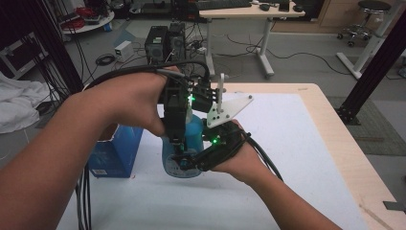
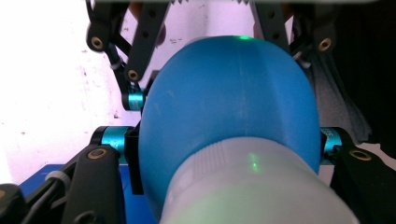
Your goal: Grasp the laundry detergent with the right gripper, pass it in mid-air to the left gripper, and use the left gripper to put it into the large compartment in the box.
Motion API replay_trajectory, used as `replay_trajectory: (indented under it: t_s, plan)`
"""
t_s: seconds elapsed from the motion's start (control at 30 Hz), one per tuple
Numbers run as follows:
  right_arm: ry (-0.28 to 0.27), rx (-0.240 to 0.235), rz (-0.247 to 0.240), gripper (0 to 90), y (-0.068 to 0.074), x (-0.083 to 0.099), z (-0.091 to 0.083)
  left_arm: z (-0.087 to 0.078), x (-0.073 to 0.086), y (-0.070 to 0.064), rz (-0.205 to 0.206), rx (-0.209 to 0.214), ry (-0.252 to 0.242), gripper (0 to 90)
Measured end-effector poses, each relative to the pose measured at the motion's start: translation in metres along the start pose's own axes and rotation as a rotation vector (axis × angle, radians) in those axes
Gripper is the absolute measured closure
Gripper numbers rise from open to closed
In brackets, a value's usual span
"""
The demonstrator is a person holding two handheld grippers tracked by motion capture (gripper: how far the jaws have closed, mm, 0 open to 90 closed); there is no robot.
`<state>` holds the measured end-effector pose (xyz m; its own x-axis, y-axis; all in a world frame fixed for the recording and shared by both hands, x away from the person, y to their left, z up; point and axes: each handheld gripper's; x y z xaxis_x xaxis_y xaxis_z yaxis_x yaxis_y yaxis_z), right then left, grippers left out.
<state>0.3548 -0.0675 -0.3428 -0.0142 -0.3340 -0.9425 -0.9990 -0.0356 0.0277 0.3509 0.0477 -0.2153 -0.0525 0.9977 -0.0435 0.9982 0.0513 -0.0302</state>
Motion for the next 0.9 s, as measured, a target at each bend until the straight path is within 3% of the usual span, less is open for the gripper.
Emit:
replay_trajectory:
  t_s: [0.07, 0.33, 0.37, 0.5, 0.67, 0.73, 0.9]
  plan:
    - [0.024, 0.012, 0.013, 22.9, 0.000, 0.001, -0.002, 0.000, 0.001, 0.000, -0.003, 0.000, 0.006, 39.3]
    - [0.009, 0.030, 0.030, 20.8, -0.003, 0.007, -0.027, 0.001, 0.005, 0.001, -0.025, 0.007, 0.016, 39.3]
    - [0.016, 0.039, 0.028, 16.7, -0.004, 0.007, -0.031, 0.000, 0.006, 0.002, -0.023, 0.007, 0.022, 39.3]
    - [0.055, 0.087, 0.038, 13.6, -0.006, 0.008, -0.045, -0.001, 0.010, 0.003, -0.039, 0.012, 0.020, 39.3]
    - [0.121, 0.098, 0.040, 12.3, -0.008, 0.009, -0.055, -0.005, 0.015, 0.005, -0.059, 0.011, 0.023, 39.3]
    - [0.176, 0.130, 0.045, 2.6, -0.009, 0.010, -0.058, -0.009, 0.019, 0.006, -0.080, 0.012, 0.024, 39.2]
    - [0.244, 0.134, 0.037, 1.7, -0.010, 0.009, -0.066, -0.021, 0.029, 0.011, -0.127, 0.018, 0.018, 39.2]
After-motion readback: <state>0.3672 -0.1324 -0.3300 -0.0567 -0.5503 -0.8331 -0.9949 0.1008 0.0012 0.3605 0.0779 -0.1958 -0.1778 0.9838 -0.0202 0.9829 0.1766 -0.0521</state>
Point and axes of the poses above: each handheld gripper's, and its own axes: z roughly forward along the jaws, x roughly out of its underside, y roughly to its left, and after that the axes turned 1 degree about -z, right-handed
